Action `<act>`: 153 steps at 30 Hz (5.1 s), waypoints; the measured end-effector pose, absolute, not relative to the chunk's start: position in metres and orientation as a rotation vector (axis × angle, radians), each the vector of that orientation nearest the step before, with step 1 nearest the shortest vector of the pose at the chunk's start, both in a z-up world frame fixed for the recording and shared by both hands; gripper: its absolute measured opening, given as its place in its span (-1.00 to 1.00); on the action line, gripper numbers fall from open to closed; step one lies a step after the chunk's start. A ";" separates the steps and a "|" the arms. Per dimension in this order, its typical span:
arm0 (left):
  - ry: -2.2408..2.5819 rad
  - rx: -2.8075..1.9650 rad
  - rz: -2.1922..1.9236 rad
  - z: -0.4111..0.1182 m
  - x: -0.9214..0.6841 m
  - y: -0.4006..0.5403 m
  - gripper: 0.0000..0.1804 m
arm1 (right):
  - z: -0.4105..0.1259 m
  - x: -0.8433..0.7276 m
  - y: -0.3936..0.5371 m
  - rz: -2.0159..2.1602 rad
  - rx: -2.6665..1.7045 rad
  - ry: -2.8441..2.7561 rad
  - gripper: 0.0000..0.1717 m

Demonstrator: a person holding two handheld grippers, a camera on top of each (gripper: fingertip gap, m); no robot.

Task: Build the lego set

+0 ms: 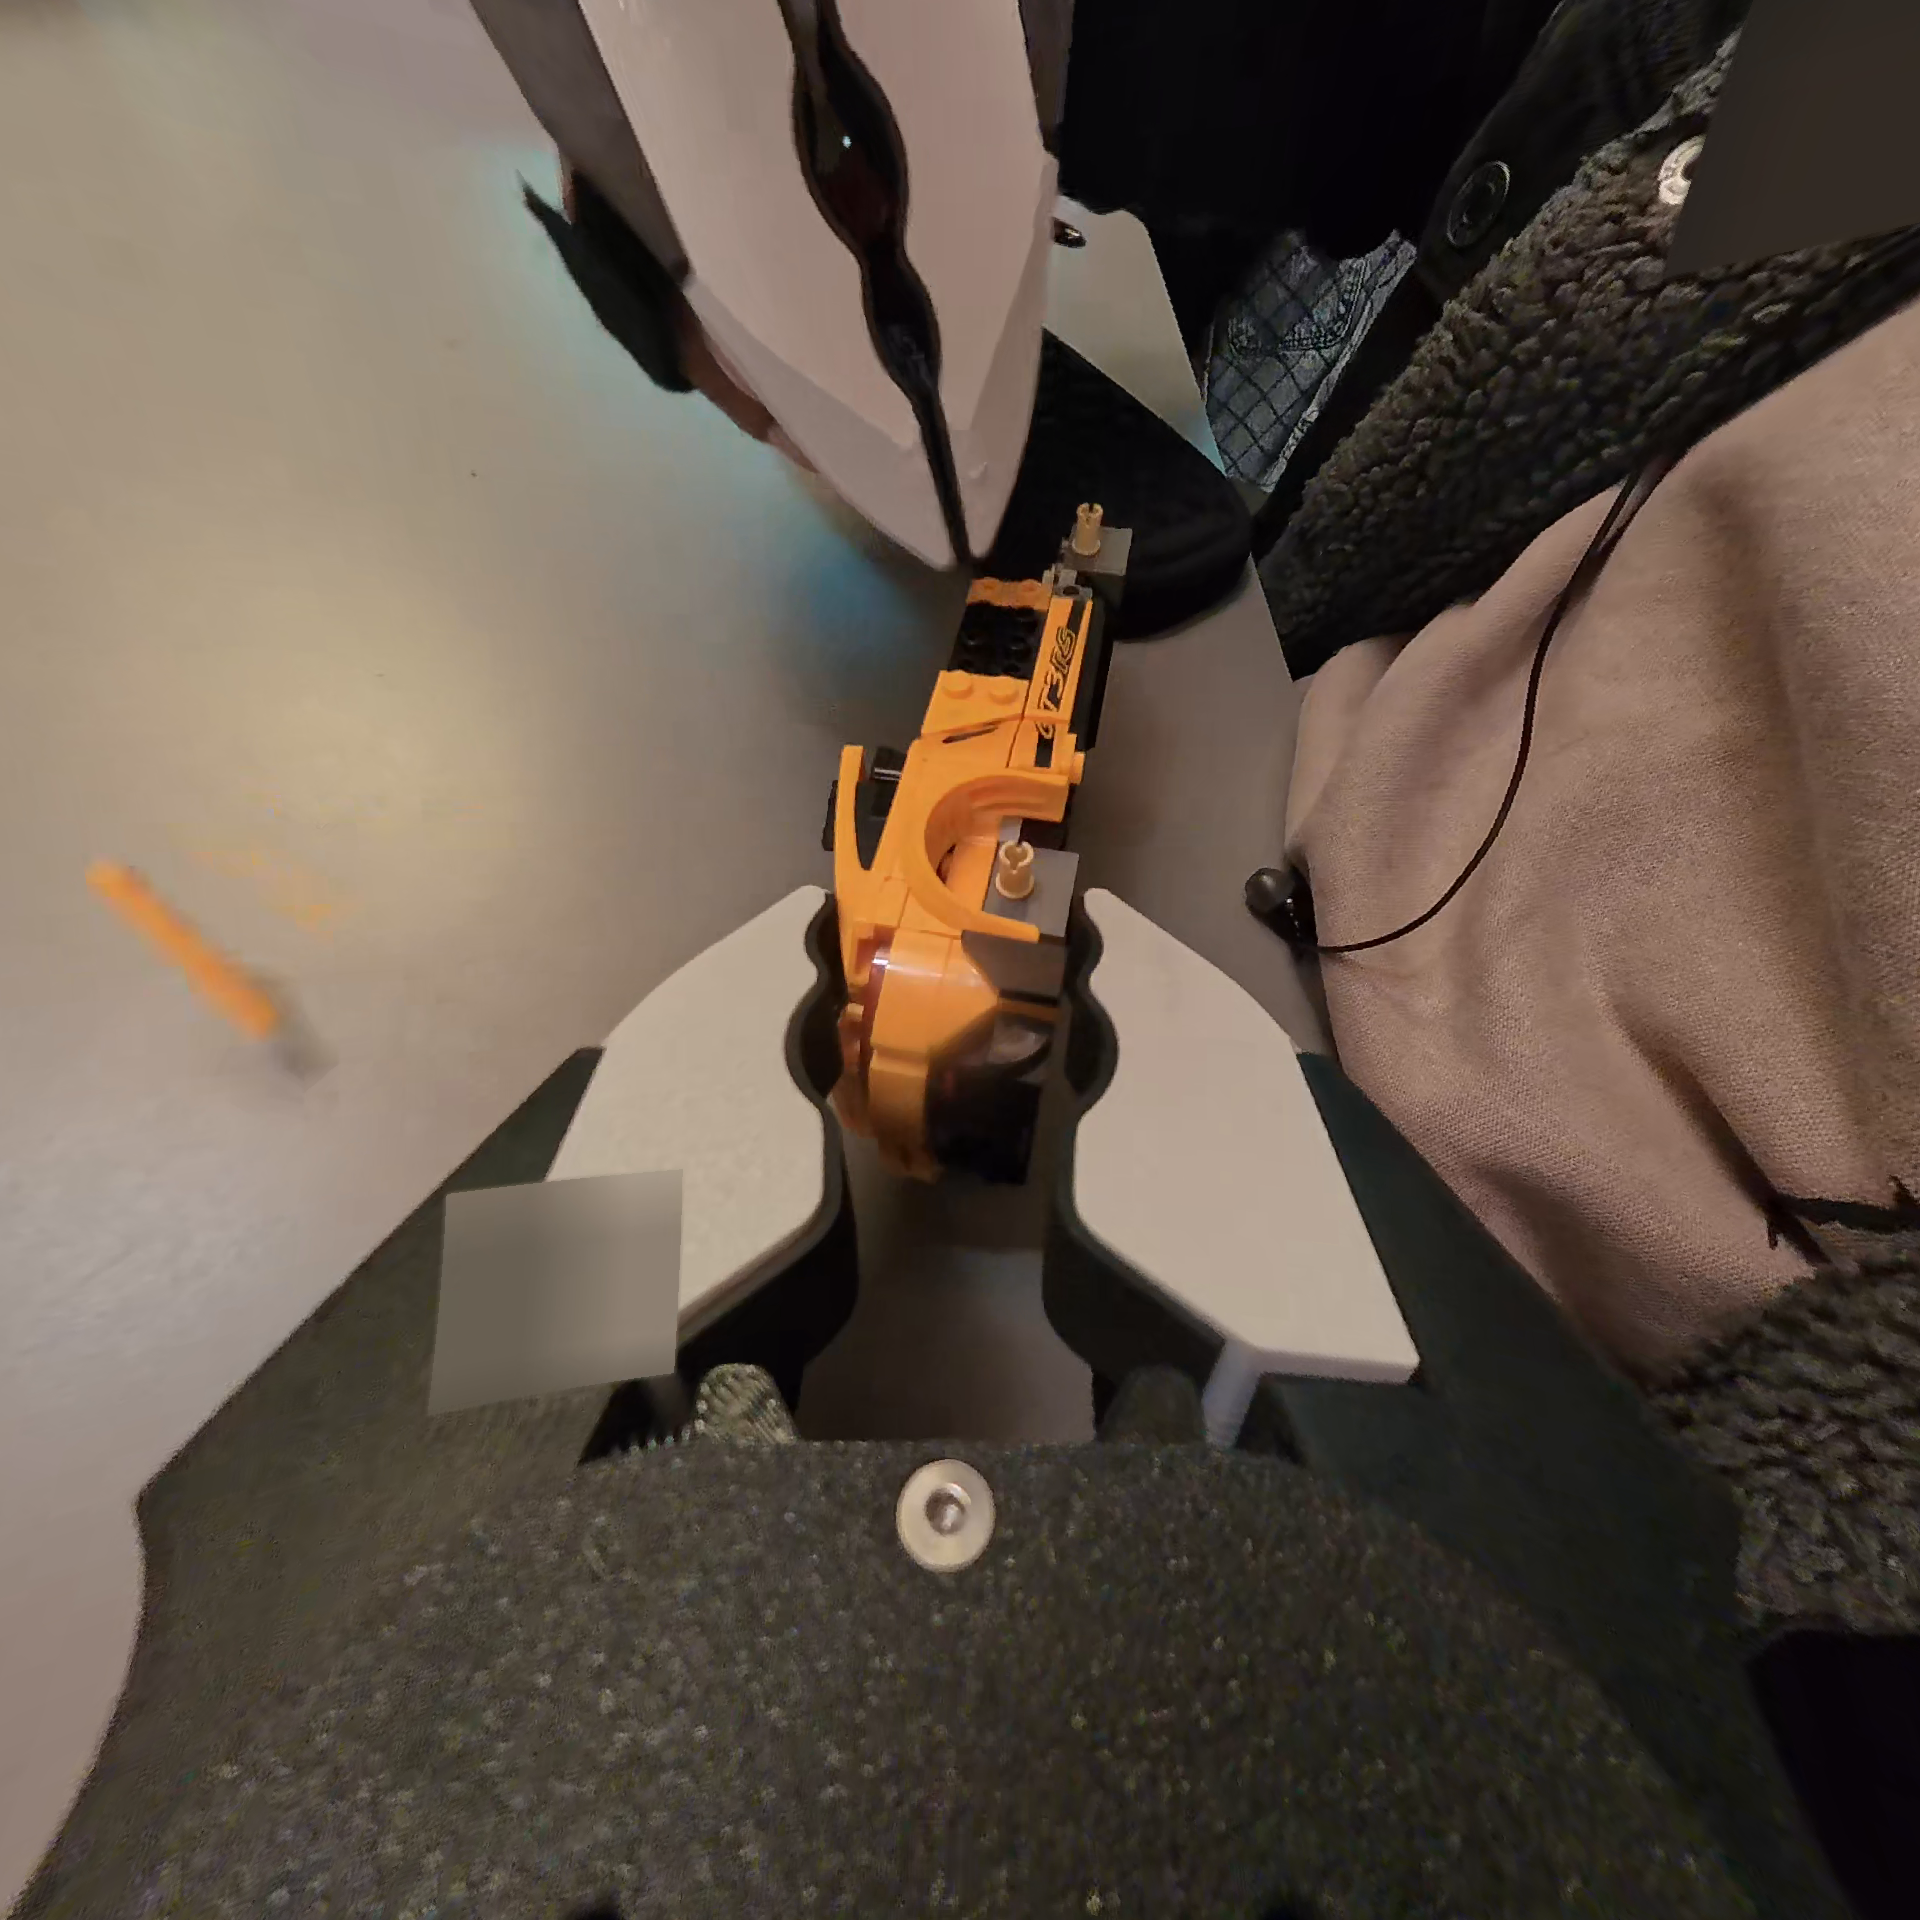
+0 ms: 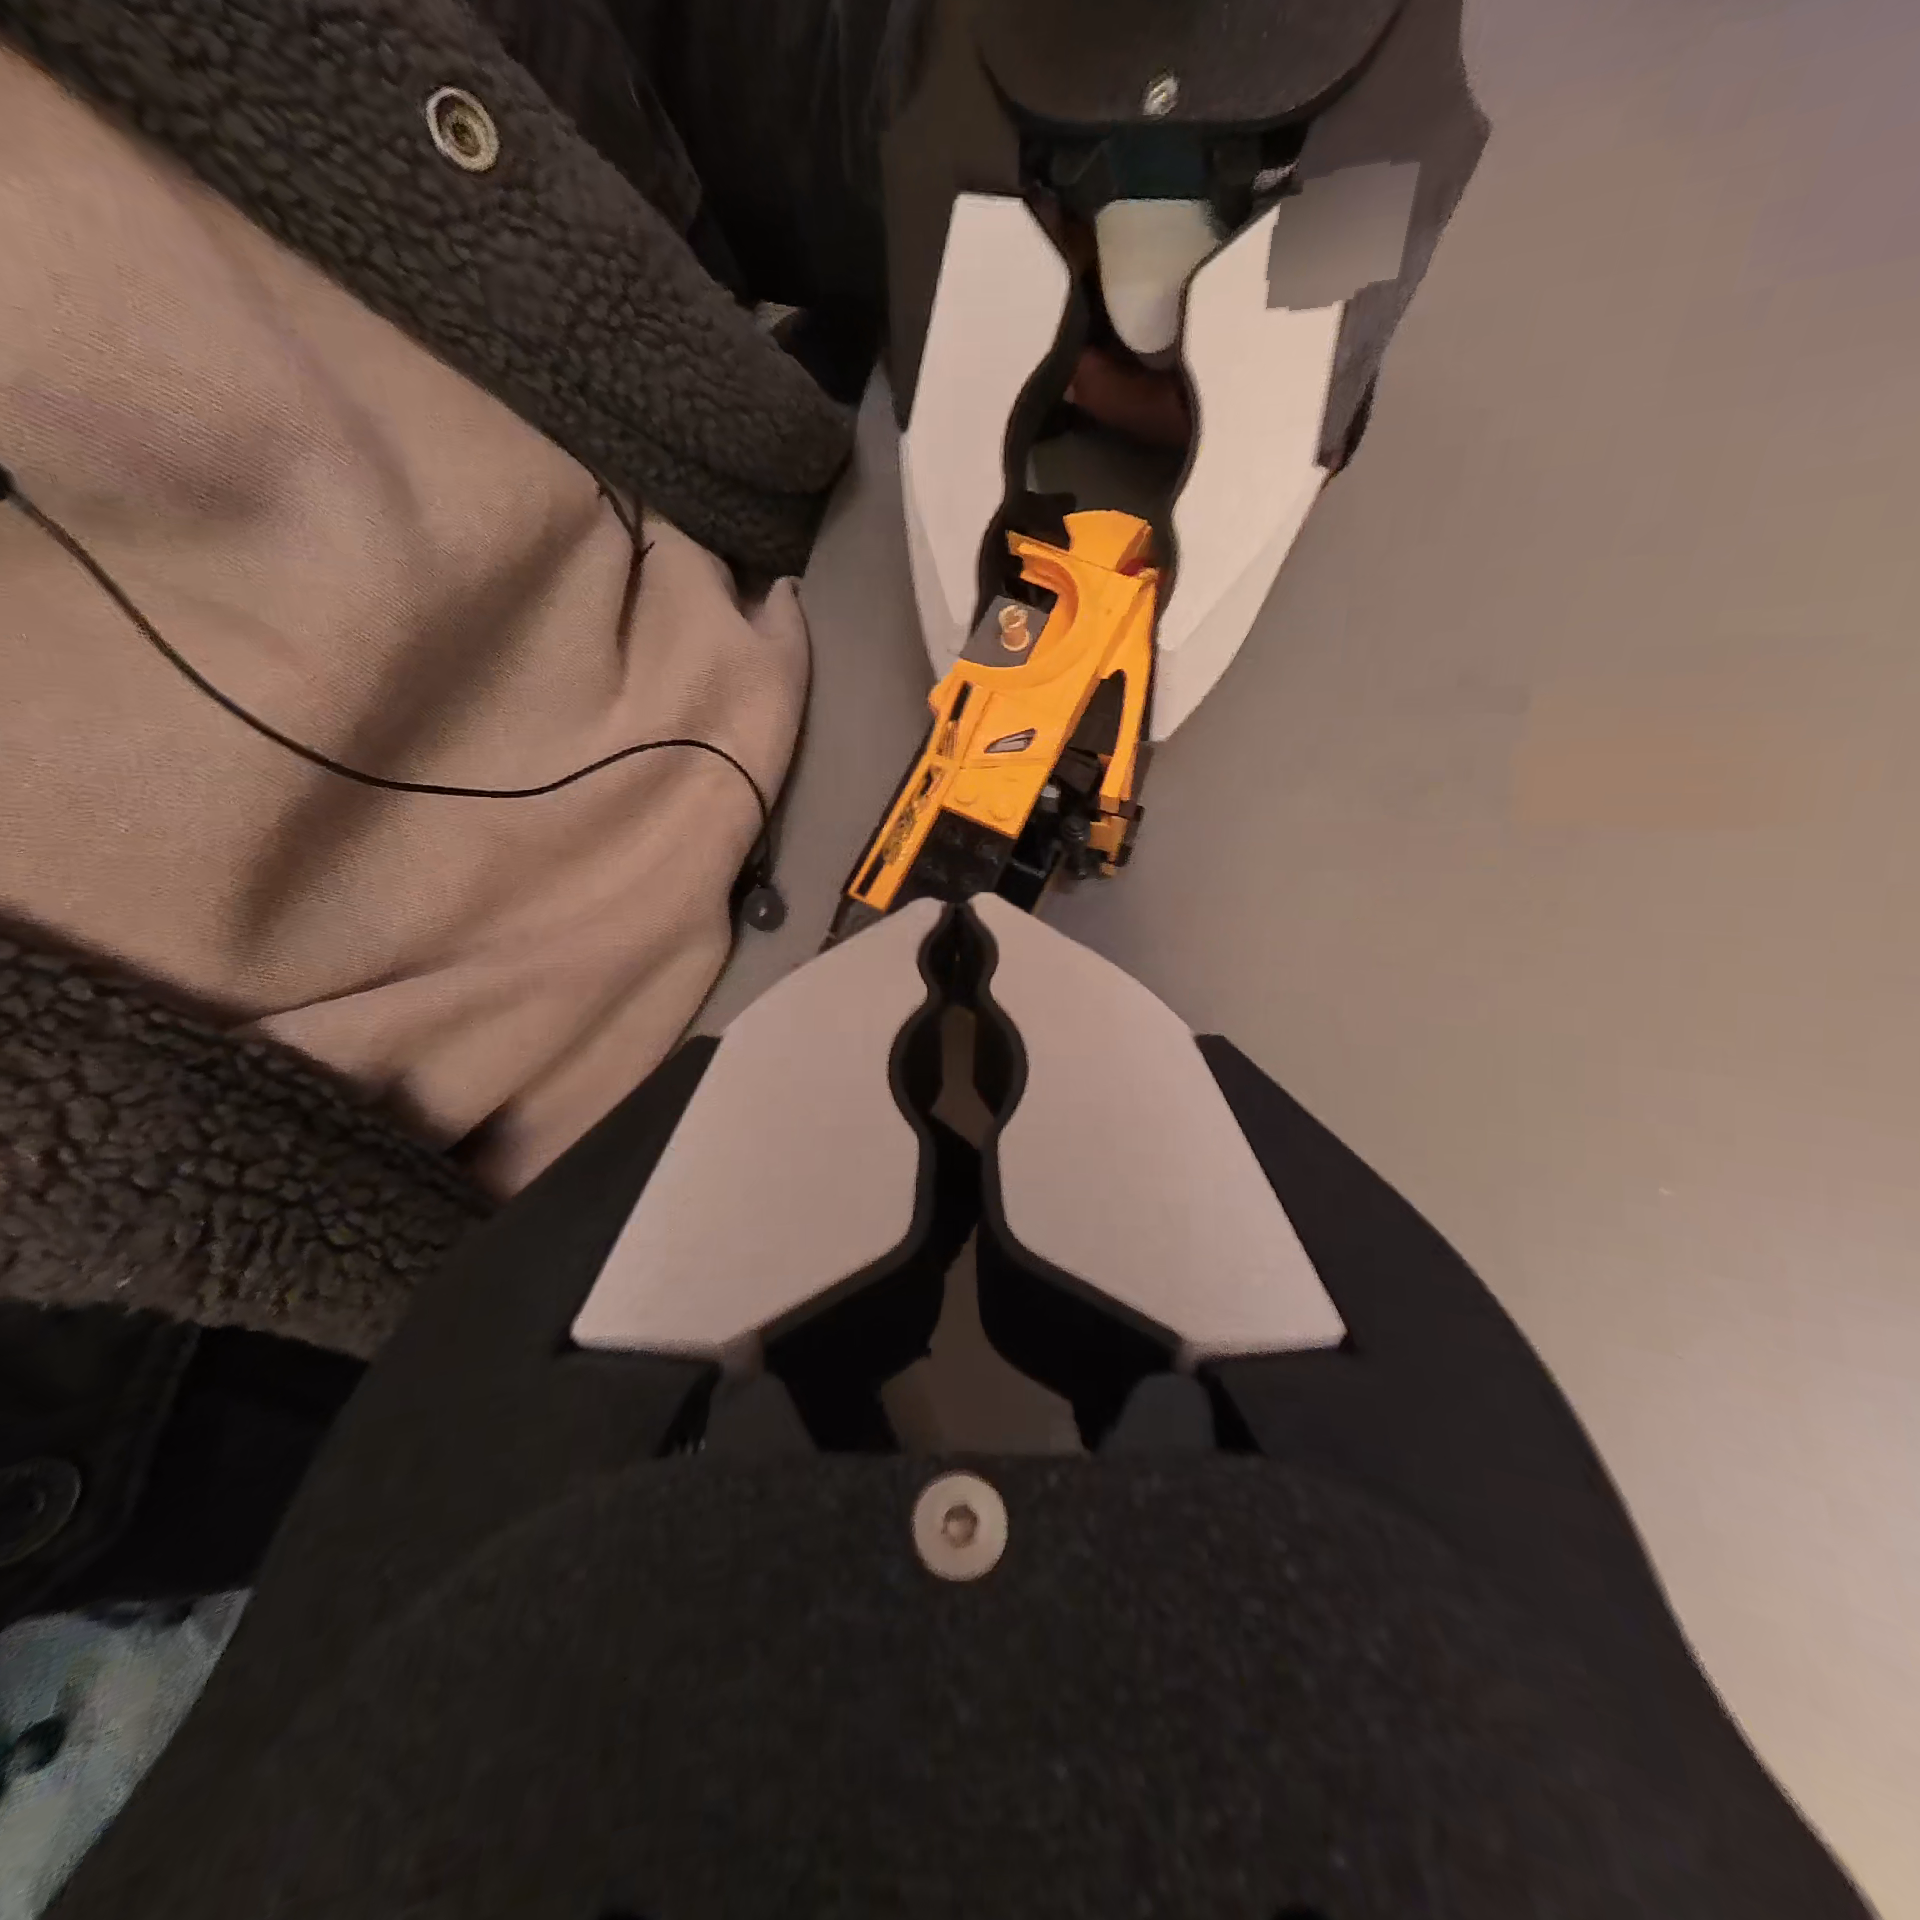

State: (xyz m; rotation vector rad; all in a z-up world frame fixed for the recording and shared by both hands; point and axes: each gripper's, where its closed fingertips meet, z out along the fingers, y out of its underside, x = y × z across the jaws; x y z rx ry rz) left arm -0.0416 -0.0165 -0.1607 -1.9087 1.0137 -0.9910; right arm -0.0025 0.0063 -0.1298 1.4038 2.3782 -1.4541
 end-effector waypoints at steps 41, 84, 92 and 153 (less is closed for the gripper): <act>0.920 -1.936 -0.777 -0.160 -0.063 -0.001 -0.56 | -0.173 -0.047 0.102 -0.425 1.210 3.260 -0.79; 0.919 -1.928 -0.762 -0.160 -0.061 0.002 -0.55 | -0.171 0.021 0.105 -0.298 1.484 3.437 -0.82; 0.912 -1.928 -0.768 -0.160 -0.060 0.005 -0.55 | -0.187 0.012 0.148 -0.704 1.859 2.940 -0.86; 0.961 -1.887 -0.449 -0.163 -0.060 0.022 -0.55 | -0.134 -0.023 0.036 -0.888 1.606 2.503 -0.78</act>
